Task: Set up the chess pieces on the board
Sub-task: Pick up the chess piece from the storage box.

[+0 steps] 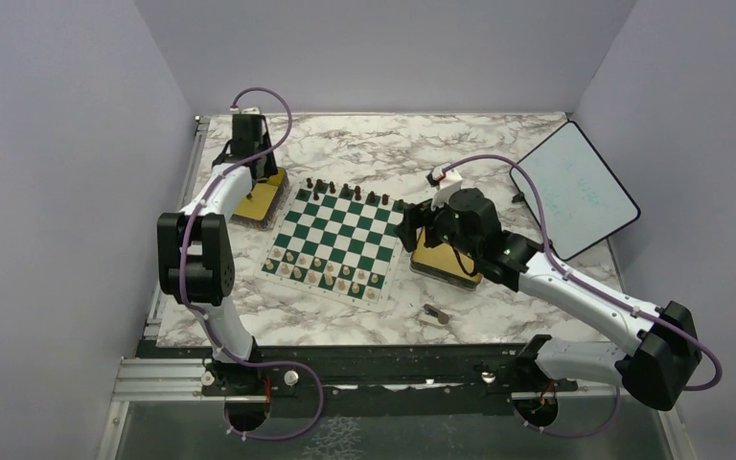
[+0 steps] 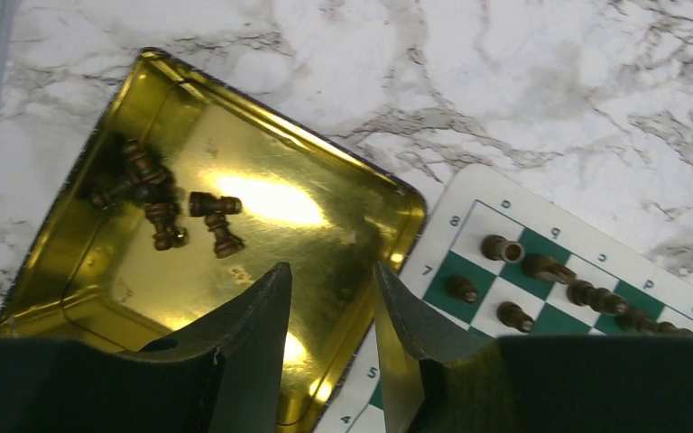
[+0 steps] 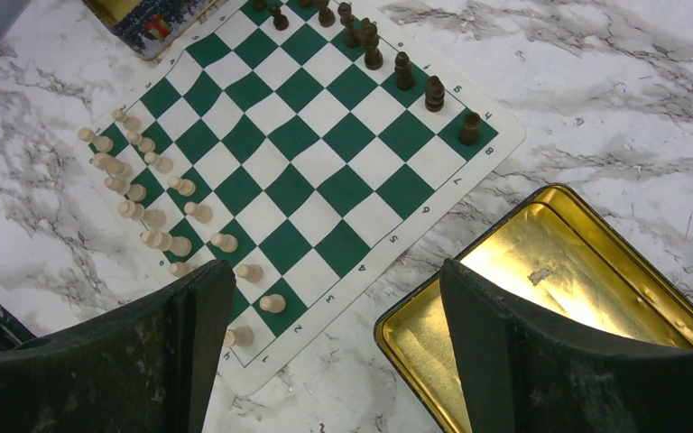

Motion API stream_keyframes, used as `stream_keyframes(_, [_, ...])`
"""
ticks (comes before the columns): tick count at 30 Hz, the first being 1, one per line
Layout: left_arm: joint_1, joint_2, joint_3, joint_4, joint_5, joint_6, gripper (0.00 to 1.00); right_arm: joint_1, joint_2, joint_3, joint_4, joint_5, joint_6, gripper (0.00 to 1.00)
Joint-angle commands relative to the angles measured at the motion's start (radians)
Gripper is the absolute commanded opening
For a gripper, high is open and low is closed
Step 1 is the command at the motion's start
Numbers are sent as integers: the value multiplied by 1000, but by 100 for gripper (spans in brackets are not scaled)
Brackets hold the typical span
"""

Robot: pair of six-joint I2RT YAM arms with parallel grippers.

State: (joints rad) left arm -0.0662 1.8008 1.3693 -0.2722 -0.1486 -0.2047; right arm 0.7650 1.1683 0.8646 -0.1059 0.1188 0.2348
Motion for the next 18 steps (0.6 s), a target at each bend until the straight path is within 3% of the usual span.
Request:
stream_keyframes(1, [56, -33, 7, -12, -7, 16, 40, 5, -21, -17, 0, 18, -8, 89])
stream_keyframes(18, [193, 83, 92, -38, -14, 41, 33, 5, -12, -14, -1, 18, -8, 89])
